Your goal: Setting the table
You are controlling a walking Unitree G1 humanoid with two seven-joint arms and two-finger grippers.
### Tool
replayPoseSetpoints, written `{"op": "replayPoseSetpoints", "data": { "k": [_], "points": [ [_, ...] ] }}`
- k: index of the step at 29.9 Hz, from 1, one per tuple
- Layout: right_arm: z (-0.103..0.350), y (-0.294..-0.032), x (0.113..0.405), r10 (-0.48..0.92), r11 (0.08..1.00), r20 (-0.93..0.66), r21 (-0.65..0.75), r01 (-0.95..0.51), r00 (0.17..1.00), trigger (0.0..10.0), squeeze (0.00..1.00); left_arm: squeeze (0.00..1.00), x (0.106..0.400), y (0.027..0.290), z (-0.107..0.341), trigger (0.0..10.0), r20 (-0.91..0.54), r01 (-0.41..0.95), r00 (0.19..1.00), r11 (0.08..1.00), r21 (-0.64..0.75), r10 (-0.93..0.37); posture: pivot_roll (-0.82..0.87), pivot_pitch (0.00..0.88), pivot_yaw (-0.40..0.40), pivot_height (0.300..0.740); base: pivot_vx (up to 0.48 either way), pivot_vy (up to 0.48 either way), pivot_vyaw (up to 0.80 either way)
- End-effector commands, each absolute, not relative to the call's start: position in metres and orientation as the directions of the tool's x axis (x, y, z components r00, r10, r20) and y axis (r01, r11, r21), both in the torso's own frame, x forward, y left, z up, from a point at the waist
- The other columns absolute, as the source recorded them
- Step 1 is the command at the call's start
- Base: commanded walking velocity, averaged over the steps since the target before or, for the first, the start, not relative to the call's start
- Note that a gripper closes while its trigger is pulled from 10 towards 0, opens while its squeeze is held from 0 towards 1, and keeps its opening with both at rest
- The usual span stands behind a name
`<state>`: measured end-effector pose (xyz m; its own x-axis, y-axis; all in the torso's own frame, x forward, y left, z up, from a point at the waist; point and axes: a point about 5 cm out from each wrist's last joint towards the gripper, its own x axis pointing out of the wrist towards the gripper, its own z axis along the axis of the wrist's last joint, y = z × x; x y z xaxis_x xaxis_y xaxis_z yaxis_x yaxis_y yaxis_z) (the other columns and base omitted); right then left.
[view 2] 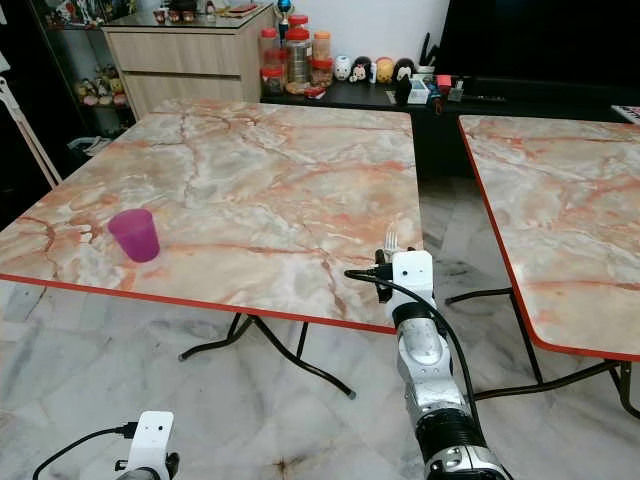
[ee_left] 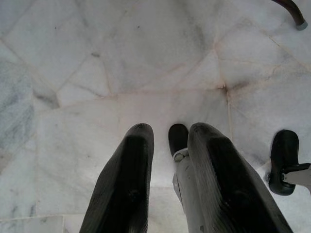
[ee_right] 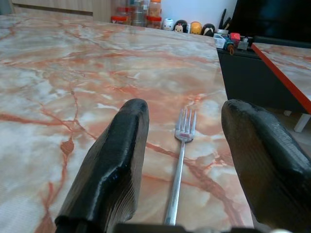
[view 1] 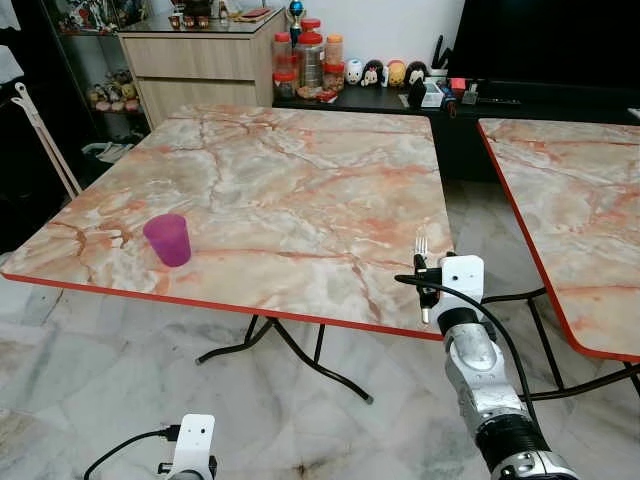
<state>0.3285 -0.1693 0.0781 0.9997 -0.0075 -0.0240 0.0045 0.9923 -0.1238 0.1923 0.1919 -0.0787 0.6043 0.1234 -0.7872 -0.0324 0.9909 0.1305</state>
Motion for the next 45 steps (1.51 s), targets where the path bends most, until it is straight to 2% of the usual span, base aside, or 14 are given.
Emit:
{"op": "replayPoseSetpoints", "data": {
  "k": [1, 16, 33, 37, 45],
  "points": [
    [0.083, -0.167, 0.332, -0.001, 0.994, -0.01, -0.108, 0.0, 1.0, 10.0, 0.0, 0.0, 0.194, 0.194, -0.077, 10.0, -0.783, -0.039, 0.608, 0.99, 0.134, 0.13, -0.05, 0.0, -0.008, 0.725, 0.0, 0.0, 0.0],
    [0.081, -0.167, 0.331, -0.001, 0.994, -0.022, -0.109, -0.001, 1.0, 10.0, 0.0, 0.0, 0.195, 0.193, -0.077, 10.0, -0.783, -0.038, 0.608, 0.99, 0.134, 0.129, -0.05, 0.0, -0.007, 0.725, 0.0, 0.0, -0.03],
    [0.08, -0.162, 0.332, 0.012, 0.992, -0.033, -0.124, -0.016, 0.999, 10.0, 0.0, 0.0, 0.194, 0.194, -0.078, 10.0, -0.785, -0.036, 0.605, 0.99, 0.137, 0.131, -0.05, 0.0, -0.001, 0.725, 0.283, 0.0, 0.0],
    [0.081, -0.159, 0.333, 0.023, 0.991, -0.025, -0.128, -0.026, 0.999, 10.0, 0.0, 0.0, 0.194, 0.194, -0.078, 10.0, -0.785, -0.029, 0.605, 0.989, 0.145, 0.133, -0.05, 0.0, 0.003, 0.725, 0.302, 0.0, -0.75],
    [0.083, -0.157, 0.332, 0.035, 0.99, -0.009, -0.136, -0.036, 0.999, 10.0, 0.0, 0.0, 0.194, 0.196, -0.077, 10.0, -0.783, -0.022, 0.607, 0.988, 0.154, 0.136, -0.04, 0.0, 0.0, 0.725, 0.308, 0.0, 0.0]
  ]
}}
